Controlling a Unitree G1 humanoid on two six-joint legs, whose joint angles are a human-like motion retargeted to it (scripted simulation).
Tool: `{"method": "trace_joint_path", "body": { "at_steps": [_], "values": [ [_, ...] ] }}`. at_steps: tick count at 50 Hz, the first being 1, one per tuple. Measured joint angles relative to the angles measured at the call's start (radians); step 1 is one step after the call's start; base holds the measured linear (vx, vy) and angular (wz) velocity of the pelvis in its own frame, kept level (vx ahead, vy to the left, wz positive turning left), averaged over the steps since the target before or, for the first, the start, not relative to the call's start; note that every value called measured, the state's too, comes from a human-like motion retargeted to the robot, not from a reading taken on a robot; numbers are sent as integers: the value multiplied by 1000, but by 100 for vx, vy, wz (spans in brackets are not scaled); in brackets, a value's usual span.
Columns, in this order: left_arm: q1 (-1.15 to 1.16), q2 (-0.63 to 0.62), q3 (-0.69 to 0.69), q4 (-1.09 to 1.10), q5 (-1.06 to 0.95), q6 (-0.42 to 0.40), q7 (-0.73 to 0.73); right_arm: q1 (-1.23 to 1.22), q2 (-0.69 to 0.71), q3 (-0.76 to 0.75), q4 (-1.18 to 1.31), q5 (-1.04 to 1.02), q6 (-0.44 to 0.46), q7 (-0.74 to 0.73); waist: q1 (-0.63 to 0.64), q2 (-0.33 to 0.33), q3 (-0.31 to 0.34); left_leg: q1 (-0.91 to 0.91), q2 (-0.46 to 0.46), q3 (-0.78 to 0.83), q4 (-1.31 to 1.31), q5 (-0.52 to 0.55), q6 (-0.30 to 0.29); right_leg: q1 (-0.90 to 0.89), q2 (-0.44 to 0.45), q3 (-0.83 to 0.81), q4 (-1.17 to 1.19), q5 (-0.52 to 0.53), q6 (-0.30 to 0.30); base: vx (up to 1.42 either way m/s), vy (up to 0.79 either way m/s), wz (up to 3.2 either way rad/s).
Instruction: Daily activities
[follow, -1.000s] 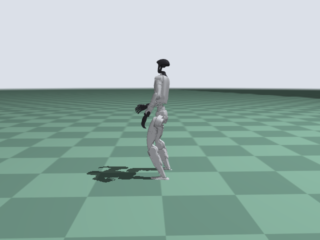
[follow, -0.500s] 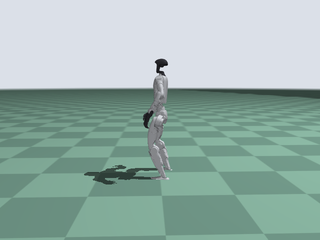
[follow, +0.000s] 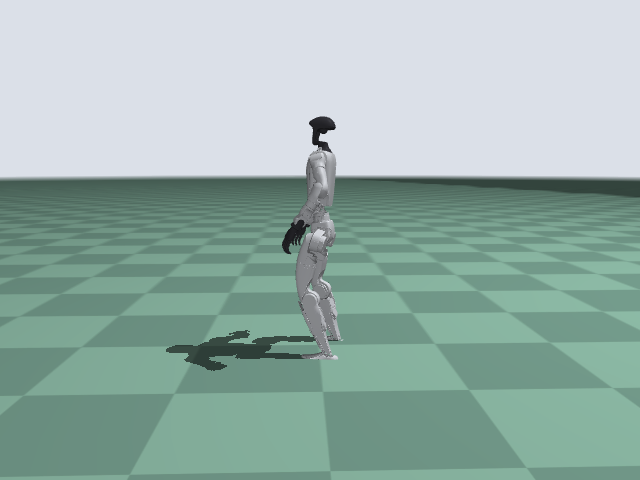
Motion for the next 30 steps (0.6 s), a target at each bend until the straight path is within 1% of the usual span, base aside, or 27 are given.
{"method": "trace_joint_path", "body": {
  "at_steps": [12,30],
  "values": [
    [16,3,74,-65,-28,-5,69,-11,31,27,26,-11,-12,27,4,-18,0,27,18,11,-20,13,-8,36,23,5,-56,27,-5,0,0,0],
    [14,-30,250,-190,-69,0,202,-17,51,61,13,-46,-28,89,2,-23,19,62,59,22,-3,8,-21,110,74,16,-152,75,-14,0,0,0]
  ]
}}
